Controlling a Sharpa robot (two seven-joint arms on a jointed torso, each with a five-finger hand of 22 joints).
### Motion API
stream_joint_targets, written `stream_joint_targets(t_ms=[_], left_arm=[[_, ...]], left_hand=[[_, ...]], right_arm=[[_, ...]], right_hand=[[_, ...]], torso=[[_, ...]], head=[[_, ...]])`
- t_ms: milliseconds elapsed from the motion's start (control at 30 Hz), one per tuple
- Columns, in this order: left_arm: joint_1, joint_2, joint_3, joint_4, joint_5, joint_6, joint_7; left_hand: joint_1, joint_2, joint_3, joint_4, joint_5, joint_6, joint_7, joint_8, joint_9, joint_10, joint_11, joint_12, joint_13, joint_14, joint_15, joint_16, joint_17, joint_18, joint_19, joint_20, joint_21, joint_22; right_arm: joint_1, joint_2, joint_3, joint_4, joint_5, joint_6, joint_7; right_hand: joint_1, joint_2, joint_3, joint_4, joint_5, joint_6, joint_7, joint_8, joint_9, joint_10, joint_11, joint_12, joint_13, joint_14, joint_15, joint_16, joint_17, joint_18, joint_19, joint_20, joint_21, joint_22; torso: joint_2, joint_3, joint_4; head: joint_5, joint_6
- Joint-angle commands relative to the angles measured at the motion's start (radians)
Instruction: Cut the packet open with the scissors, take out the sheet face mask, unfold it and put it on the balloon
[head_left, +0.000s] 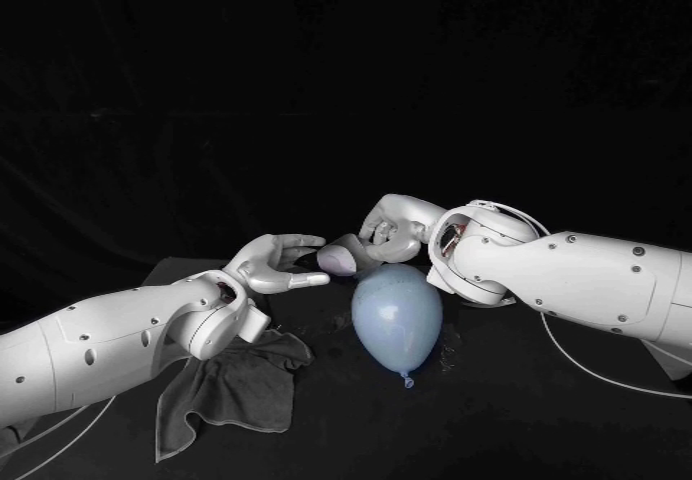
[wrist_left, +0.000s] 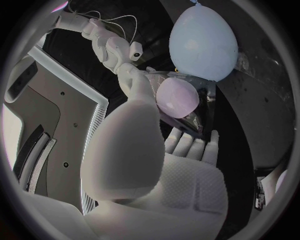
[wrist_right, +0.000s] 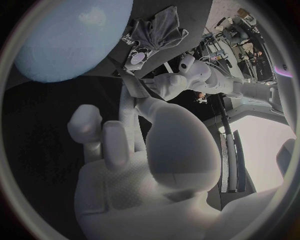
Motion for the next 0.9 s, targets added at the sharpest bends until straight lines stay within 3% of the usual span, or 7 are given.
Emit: stream_joint_targets(t_ms=[33,233,400,567,733,800,900], left_arm=[[0.003,-0.019,0.002,-0.012,0.06,-0.024,0.055],[0.005,-0.065,0.01,-0.025,0.093,-0.046,0.079],[0.005,-0.099,0.016,-0.016,0.111,-0.063,0.102],[0.005,-0.117,0.02,0.001,0.126,-0.087,0.121],[0.005,-0.108,0.021,0.022,0.114,-0.093,0.095],[0.005,-0.091,0.021,0.031,0.101,-0.094,0.066],[0.005,-0.058,0.021,0.046,0.086,-0.1,0.02]], left_hand=[[0.013,-0.001,-0.003,-0.002,0.006,-0.002,0.057,-0.004,0.0,-0.009,-0.001,0.004,0.001,-0.023,0.0,-0.008,-0.004,-0.013,-0.02,0.0,-0.006,-0.002],[0.034,0.007,0.025,-0.002,0.005,0.019,0.081,0.003,0.007,-0.001,-0.009,0.01,0.003,-0.044,-0.002,-0.004,-0.006,-0.012,-0.029,0.0,-0.005,-0.002],[0.058,0.027,0.076,-0.003,0.003,0.124,0.127,0.045,0.042,0.028,-0.025,0.021,0.005,-0.019,-0.013,0.014,0.004,-0.011,0.018,-0.001,0.007,0.006],[0.077,0.09,0.169,-0.007,0.0,0.243,0.119,0.104,0.077,0.132,-0.045,0.062,0.013,0.22,-0.037,0.112,0.072,-0.002,0.272,-0.005,0.072,0.043],[0.111,0.18,0.267,-0.015,-0.001,0.391,0.043,0.194,0.102,0.34,-0.126,0.161,0.038,0.447,-0.126,0.299,0.153,0.078,0.515,-0.022,0.186,0.09],[0.092,0.2,0.281,-0.014,-0.001,0.421,0.037,0.192,0.094,0.389,-0.14,0.157,0.031,0.502,-0.146,0.341,0.171,0.109,0.567,-0.026,0.217,0.101],[0.033,0.211,0.282,-0.014,-0.001,0.433,0.039,0.166,0.076,0.436,-0.148,0.132,0.018,0.581,-0.166,0.382,0.194,0.119,0.631,-0.042,0.253,0.113]], right_arm=[[0.001,-0.003,0.001,-0.016,-0.032,-0.038,-0.026],[0.001,-0.001,0.003,-0.06,-0.084,-0.068,-0.059],[0.001,0.011,0.004,-0.104,-0.124,-0.096,-0.093],[0.001,0.027,0.004,-0.136,-0.151,-0.122,-0.122],[0.001,0.048,0.004,-0.159,-0.161,-0.134,-0.14],[0.0,0.057,0.004,-0.165,-0.169,-0.136,-0.145],[0.0,0.068,0.004,-0.169,-0.19,-0.139,-0.152]], right_hand=[[-0.003,0.01,0.007,0.0,0.003,0.002,-0.005,0.015,0.04,0.011,-0.008,0.004,0.0,0.019,-0.007,0.002,0.001,-0.008,0.005,-0.002,0.004,0.002],[-0.003,0.008,0.012,-0.006,0.003,0.0,-0.006,0.021,0.043,0.01,-0.009,0.007,0.005,0.02,-0.008,0.006,0.009,-0.008,0.006,-0.003,0.006,0.004],[-0.003,0.007,0.019,-0.012,0.003,-0.001,-0.007,0.027,0.046,0.011,-0.009,0.01,0.01,0.02,-0.009,0.005,0.008,-0.008,0.006,-0.004,0.005,0.005],[-0.003,0.005,0.023,-0.016,0.003,-0.001,-0.007,0.031,0.048,0.012,-0.01,0.013,0.013,0.019,-0.009,0.004,0.006,-0.008,0.005,-0.004,0.004,0.005],[-0.004,0.003,0.033,-0.023,0.003,-0.002,-0.007,0.036,0.05,0.012,-0.011,0.016,0.019,0.019,-0.01,0.003,0.005,-0.008,0.004,-0.005,0.003,0.006],[-0.005,0.003,0.037,-0.024,0.003,-0.003,-0.007,0.038,0.051,0.011,-0.011,0.016,0.02,0.019,-0.01,0.002,0.005,-0.008,0.004,-0.005,0.003,0.007],[-0.006,0.002,0.041,-0.026,0.003,-0.004,-0.007,0.04,0.052,0.011,-0.011,0.018,0.022,0.018,-0.01,0.002,0.004,-0.007,0.003,-0.005,0.002,0.007]], torso=[[0.0,-0.0006,0.0005],[0.0,-0.0014,0.0014],[0.0,-0.0017,0.001],[0.001,-0.0012,0.0008],[0.001,-0.0011,0.0002],[0.0,-0.0008,0.0005],[0.0,0.0,-0.0011]], head=[[-0.006,0.005],[-0.011,0.011],[-0.018,0.016],[-0.024,0.021],[-0.029,0.026],[-0.03,0.026],[-0.029,0.027]])
